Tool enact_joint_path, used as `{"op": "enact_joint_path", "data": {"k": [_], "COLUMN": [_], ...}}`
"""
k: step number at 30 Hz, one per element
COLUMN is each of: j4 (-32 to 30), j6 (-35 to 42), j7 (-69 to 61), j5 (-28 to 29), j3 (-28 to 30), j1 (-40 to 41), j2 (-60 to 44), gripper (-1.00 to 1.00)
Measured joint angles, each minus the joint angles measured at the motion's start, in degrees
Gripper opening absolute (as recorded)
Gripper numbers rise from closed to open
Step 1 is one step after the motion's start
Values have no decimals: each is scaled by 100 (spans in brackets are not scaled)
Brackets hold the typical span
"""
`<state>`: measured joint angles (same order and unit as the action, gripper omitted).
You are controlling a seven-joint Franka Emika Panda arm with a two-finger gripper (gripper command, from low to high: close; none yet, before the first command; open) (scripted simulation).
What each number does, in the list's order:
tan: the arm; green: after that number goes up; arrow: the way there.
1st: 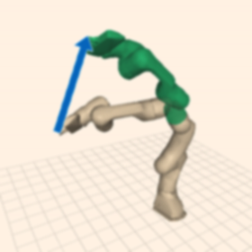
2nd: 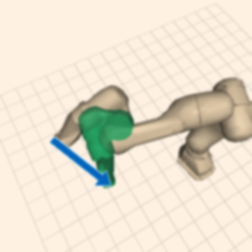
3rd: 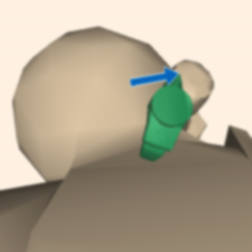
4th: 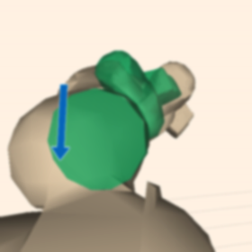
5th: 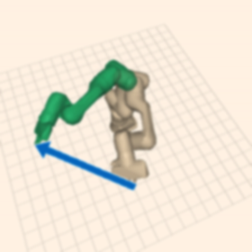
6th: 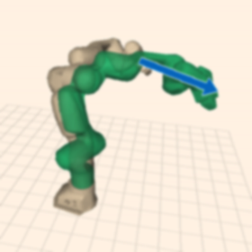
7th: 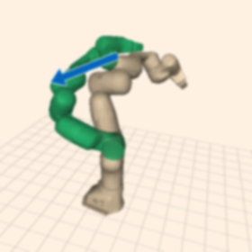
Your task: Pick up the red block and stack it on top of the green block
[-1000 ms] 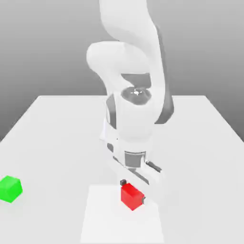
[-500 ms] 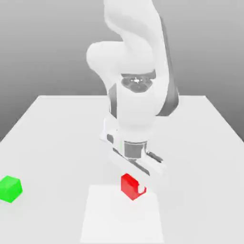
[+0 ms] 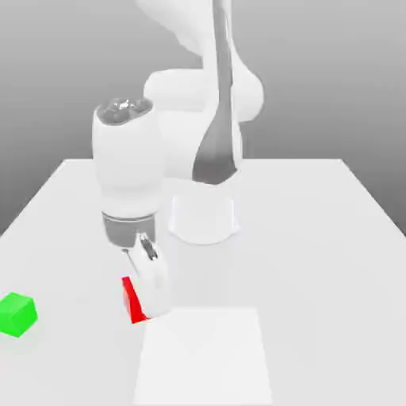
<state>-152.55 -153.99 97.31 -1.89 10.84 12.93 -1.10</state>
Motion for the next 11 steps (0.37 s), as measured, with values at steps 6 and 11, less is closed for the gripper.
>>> {"op": "enact_joint_path", "data": {"k": [6,11], "j4": [882,969], "j6": [-62,-349], "j7": [-385,-563], "j5": [-568,-820], "j3": [543,392], "j1": [1452,1624], "j2": [-1028,-1420], "gripper": [-100,100]}}
